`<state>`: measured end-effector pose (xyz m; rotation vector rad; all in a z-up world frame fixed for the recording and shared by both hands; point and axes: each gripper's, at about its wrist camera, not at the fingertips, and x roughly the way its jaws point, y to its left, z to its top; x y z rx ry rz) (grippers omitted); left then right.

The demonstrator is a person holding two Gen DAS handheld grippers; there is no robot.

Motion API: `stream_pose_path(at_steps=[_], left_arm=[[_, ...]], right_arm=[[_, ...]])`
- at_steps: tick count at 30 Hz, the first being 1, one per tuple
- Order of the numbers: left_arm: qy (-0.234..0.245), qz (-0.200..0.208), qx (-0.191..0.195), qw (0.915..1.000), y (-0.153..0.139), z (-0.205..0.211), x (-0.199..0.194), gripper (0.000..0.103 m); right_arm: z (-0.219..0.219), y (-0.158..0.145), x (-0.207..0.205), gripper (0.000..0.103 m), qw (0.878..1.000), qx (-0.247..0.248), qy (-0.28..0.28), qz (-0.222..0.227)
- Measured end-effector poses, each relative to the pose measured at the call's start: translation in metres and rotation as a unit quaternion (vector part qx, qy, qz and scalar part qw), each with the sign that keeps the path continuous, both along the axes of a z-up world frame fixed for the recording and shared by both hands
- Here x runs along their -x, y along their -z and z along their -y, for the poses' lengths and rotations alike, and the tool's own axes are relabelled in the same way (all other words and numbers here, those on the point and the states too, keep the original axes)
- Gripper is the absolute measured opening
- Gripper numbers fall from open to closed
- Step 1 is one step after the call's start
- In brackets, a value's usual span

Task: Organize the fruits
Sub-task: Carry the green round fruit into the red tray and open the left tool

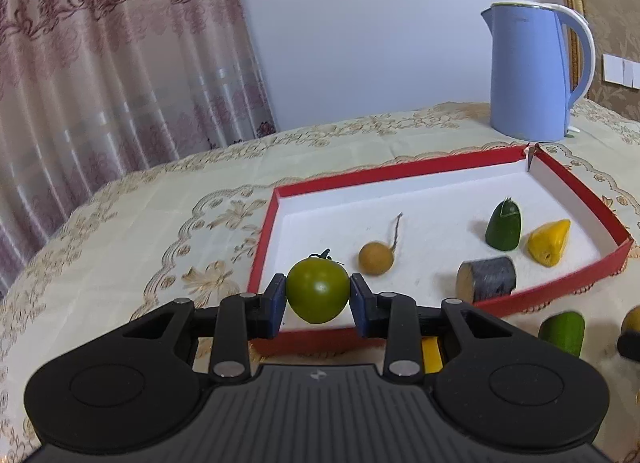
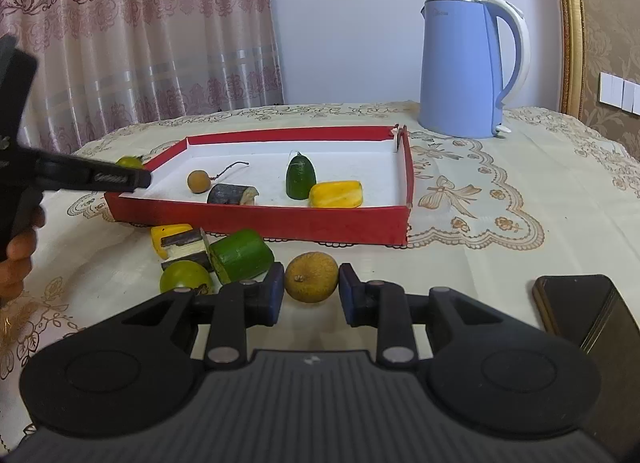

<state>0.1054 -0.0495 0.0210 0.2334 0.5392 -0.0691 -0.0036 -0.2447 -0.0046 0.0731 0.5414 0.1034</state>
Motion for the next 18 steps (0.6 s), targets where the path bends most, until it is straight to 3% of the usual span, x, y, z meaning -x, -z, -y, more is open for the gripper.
stream_pose_path(at_steps=[18], left_arm=[[0.014, -0.019, -0.044, 0.9987, 0.0, 0.049, -0.065, 0.033]], right_arm=[[0.0, 0.001, -0.001, 0.027, 1.0, -0.004, -0.006, -0.002]])
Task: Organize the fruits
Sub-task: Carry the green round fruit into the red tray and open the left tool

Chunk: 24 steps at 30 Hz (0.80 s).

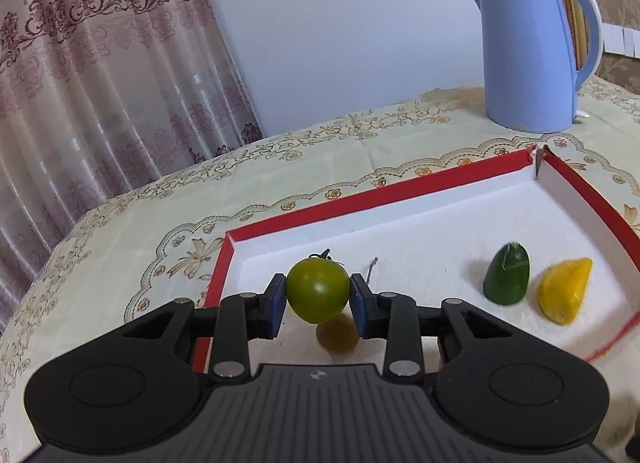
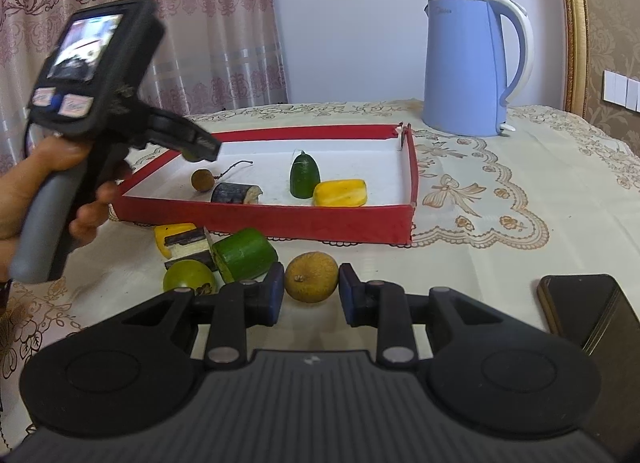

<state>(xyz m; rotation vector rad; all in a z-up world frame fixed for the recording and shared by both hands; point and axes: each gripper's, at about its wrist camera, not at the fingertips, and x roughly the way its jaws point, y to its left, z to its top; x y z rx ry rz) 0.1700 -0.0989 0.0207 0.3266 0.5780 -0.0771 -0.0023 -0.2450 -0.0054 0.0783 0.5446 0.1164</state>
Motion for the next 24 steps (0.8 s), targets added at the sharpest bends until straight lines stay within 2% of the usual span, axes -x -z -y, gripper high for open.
stream_pose_path(at_steps=[6, 15, 17, 19, 21, 24], left_arm=[[0.005, -0.012, -0.01, 0.9999, 0.004, 0.013, -0.015, 0.033], [0.001, -0.015, -0.023, 0.9996, 0.011, 0.019, -0.017, 0.034], [-0.001, -0.015, -0.017, 0.9997, 0.01, 0.018, -0.017, 0.04], [-0.006, -0.004, -0.017, 0.9998, 0.007, 0.017, -0.015, 0.061], [-0.007, 0.007, -0.018, 0.9998, 0.004, 0.016, -0.012, 0.066], [-0.007, 0.011, -0.017, 0.9998, -0.002, 0.015, -0.009, 0.066]], right_arm=[[0.0, 0.0, 0.0, 0.027, 1.0, 0.0, -0.001, 0.0], [0.0, 0.0, 0.0, 0.027, 1.0, -0.003, 0.0, 0.0], [0.001, 0.0, 0.0, 0.027, 1.0, -0.004, 0.0, 0.0], [0.0, 0.0, -0.001, 0.027, 1.0, -0.003, 0.0, 0.0], [0.0, 0.0, 0.0, 0.027, 1.0, -0.001, 0.001, 0.001], [0.0, 0.0, -0.001, 0.027, 1.0, 0.0, 0.002, 0.001]])
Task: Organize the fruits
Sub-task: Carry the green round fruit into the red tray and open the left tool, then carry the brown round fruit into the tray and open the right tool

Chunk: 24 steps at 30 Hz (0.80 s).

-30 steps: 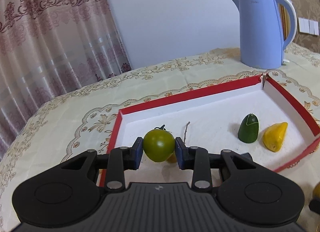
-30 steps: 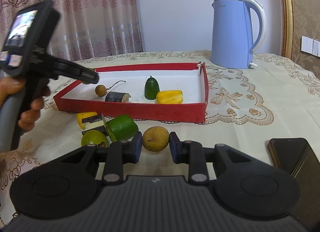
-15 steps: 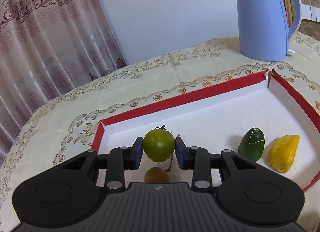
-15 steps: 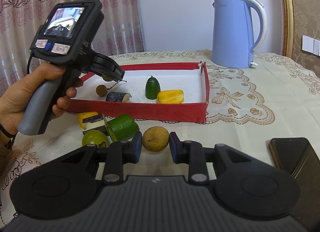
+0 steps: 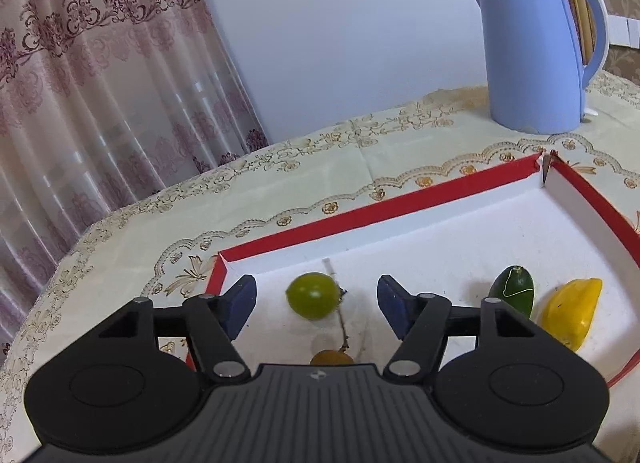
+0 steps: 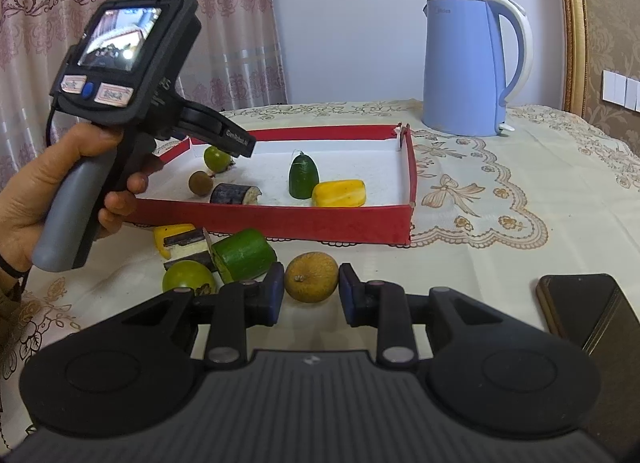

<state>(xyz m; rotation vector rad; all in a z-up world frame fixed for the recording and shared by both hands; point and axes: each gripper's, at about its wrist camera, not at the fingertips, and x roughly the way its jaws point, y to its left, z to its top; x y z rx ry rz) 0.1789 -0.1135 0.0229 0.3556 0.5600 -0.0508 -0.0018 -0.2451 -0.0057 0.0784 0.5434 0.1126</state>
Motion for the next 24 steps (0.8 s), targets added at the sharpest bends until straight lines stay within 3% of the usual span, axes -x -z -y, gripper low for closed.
stream_pose_path(at_steps=[11, 13, 16, 21, 24], left_arm=[[-0.041, 0.015, 0.003, 0.999, -0.006, -0.02, 0.022, 0.071], [-0.067, 0.025, 0.018, 0.9973, -0.009, -0.034, 0.033, 0.073], [-0.105, 0.037, 0.052, 0.9925, -0.008, -0.061, 0.06, 0.086], [-0.153, 0.055, 0.077, 0.9837, 0.003, -0.095, 0.101, 0.086], [-0.158, 0.05, 0.101, 0.9811, 0.011, -0.109, 0.114, 0.086]], right_arm=[[-0.002, -0.002, 0.002, 0.027, 1.0, 0.004, 0.004, 0.004], [-0.001, -0.006, 0.004, 0.027, 1.0, 0.001, 0.003, 0.01], [0.002, -0.015, 0.002, 0.027, 1.0, 0.006, 0.007, 0.021], [0.007, -0.028, -0.019, 0.027, 0.999, 0.022, 0.01, 0.029], [0.009, -0.037, -0.037, 0.027, 0.999, 0.024, 0.009, 0.029]])
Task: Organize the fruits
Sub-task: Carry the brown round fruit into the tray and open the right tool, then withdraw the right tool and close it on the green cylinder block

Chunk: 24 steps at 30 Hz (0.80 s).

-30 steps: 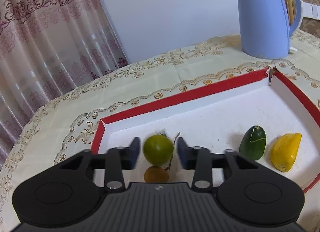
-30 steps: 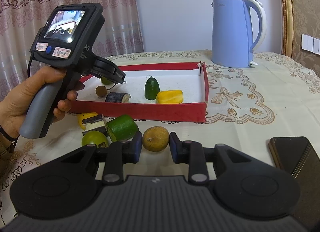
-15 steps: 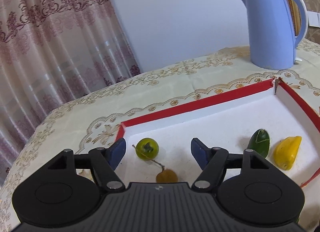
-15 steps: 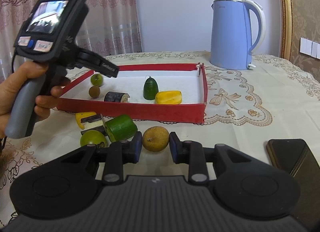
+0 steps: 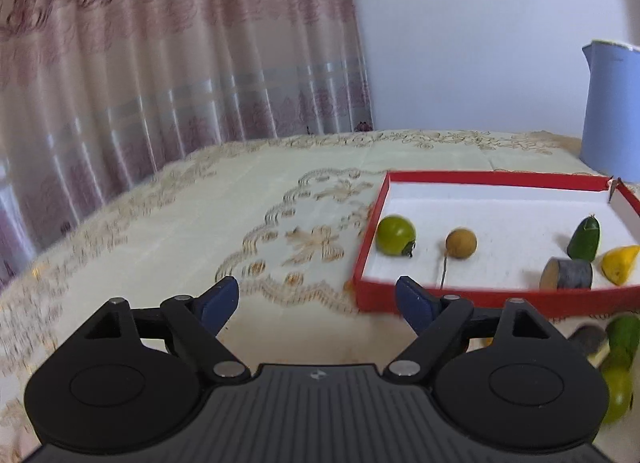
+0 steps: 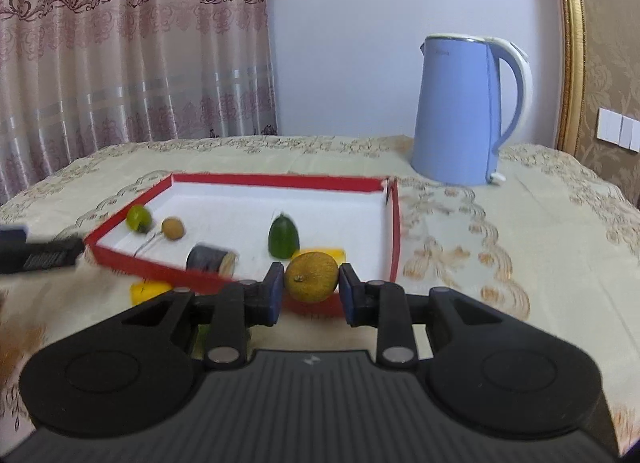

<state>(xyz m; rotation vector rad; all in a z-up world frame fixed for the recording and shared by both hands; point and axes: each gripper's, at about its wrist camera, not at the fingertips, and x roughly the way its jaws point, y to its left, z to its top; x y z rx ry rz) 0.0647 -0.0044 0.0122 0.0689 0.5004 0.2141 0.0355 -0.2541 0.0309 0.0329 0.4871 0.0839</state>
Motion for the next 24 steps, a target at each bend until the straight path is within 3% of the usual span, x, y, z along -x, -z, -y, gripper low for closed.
stream_pose_path(at_steps=[6, 14, 17, 20, 24], left_arm=[[0.005, 0.005, 0.031, 0.9995, 0.012, -0.014, 0.008, 0.086], [-0.006, -0.039, 0.139, 0.9895, 0.02, -0.045, 0.001, 0.086], [-0.013, -0.039, 0.144, 0.9887, 0.022, -0.048, 0.0, 0.086], [-0.011, -0.038, 0.128, 0.991, 0.023, -0.042, 0.001, 0.086], [0.001, -0.038, 0.102, 0.994, 0.022, -0.033, 0.001, 0.086]], right_arm=[[0.009, -0.006, -0.052, 0.027, 1.0, -0.015, 0.016, -0.022], [0.022, 0.001, -0.127, 0.028, 0.996, -0.017, 0.065, -0.056], [0.02, 0.01, -0.146, 0.065, 0.993, -0.002, 0.08, -0.082], [0.009, 0.007, -0.13, 0.069, 0.995, 0.029, 0.078, -0.063], [0.0, -0.007, -0.077, 0.081, 0.999, 0.023, 0.043, -0.017]])
